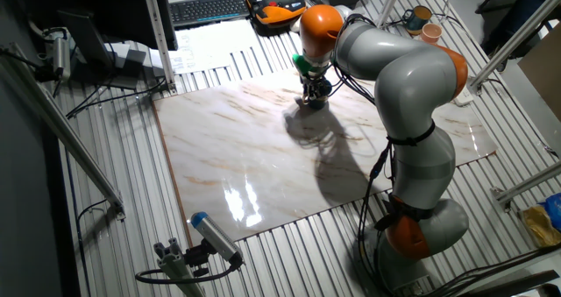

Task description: Pick up the cup

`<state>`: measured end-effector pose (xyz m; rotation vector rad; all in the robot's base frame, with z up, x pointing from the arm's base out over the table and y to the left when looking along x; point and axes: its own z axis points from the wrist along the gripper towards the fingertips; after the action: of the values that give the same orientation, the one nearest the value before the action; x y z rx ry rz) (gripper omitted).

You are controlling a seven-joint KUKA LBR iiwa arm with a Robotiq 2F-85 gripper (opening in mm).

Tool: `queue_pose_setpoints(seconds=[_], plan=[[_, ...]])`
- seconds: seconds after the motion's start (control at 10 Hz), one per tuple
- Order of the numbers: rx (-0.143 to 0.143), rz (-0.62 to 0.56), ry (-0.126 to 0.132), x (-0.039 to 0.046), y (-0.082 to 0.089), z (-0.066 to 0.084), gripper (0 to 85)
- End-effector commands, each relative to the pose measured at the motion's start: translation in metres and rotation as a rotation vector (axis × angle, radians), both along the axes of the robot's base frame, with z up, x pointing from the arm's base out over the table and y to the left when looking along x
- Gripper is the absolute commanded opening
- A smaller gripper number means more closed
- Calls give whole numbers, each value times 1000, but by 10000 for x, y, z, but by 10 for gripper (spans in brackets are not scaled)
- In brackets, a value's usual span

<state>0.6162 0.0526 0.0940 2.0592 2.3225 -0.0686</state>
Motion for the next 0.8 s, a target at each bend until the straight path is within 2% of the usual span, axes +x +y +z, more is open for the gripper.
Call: queue_pose_setpoints(seconds=[0.0,0.7], plan=[[0,0,0,-2,2,-1,340],[-1,20,-6,-5,11,-6,340]])
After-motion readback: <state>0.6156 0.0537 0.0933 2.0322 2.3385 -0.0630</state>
